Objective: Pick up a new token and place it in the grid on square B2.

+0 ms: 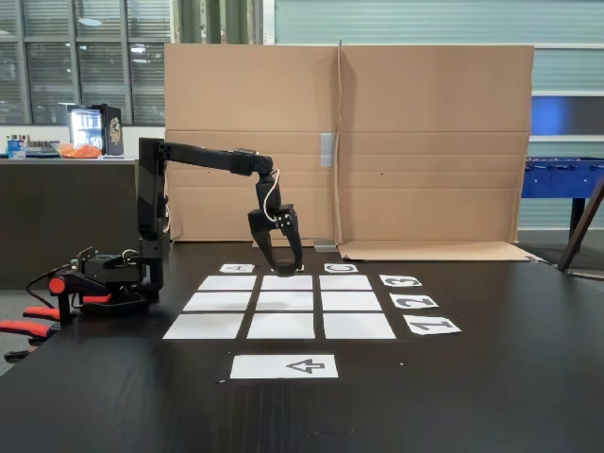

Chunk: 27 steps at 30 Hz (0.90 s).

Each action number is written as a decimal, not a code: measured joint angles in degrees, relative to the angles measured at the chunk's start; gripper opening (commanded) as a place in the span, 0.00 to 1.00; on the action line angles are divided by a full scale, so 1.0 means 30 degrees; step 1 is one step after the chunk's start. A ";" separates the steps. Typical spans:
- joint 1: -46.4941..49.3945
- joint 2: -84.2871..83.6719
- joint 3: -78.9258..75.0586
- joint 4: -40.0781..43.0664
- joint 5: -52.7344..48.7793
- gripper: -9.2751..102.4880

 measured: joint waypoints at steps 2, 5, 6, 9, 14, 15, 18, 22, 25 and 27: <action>0.0176 -0.0469 0.0029 0.0000 0.0000 0.12; 0.0205 -0.0967 0.0029 0.0000 0.0000 0.12; 0.0205 -0.1055 0.0029 0.0000 0.0000 0.12; 0.0176 -0.1377 0.0029 -0.0146 0.0000 0.12; 0.0176 -0.2021 0.0000 -0.0439 0.0000 0.12; 0.0176 -0.2197 0.0000 -0.0615 0.0000 0.12; 0.0117 -0.2520 0.0000 -0.0674 -0.0059 0.12; -0.0293 -0.3018 0.0000 -0.0557 -0.0146 0.12; -0.0498 -0.3223 0.0000 -0.0586 -0.0146 0.12; -0.0615 -0.3252 0.0000 -0.0762 -0.0146 0.12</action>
